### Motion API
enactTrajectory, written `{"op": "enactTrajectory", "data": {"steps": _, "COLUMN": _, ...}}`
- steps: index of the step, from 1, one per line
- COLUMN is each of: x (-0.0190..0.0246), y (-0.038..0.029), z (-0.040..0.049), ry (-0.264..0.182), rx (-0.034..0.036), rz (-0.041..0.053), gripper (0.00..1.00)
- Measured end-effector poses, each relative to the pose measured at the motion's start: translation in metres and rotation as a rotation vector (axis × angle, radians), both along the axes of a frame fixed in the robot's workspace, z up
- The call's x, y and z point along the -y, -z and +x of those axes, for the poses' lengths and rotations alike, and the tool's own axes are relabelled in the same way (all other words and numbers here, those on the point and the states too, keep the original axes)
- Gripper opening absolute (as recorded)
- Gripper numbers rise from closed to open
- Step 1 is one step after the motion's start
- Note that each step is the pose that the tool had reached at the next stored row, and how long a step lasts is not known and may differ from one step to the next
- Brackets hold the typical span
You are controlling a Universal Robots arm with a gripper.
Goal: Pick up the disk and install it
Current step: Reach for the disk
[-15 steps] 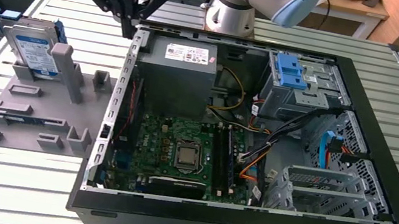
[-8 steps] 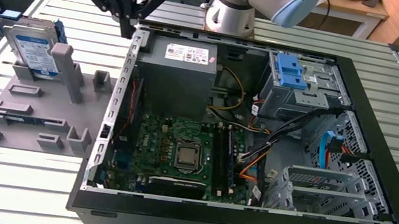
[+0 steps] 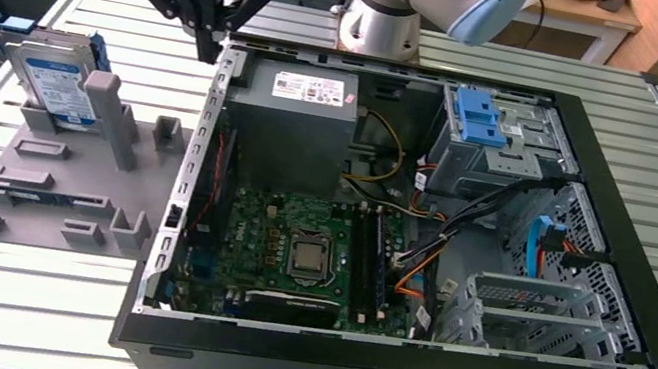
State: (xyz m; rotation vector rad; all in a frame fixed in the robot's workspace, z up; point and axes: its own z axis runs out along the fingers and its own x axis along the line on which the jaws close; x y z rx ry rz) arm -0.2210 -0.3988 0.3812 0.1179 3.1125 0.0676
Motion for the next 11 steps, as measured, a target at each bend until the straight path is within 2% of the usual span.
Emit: {"op": "enactTrajectory", "data": {"steps": 11, "x": 0.0, "y": 0.0, "z": -0.0026, "ry": 0.0, "rx": -0.0001, "rz": -0.0001, "gripper": 0.11}}
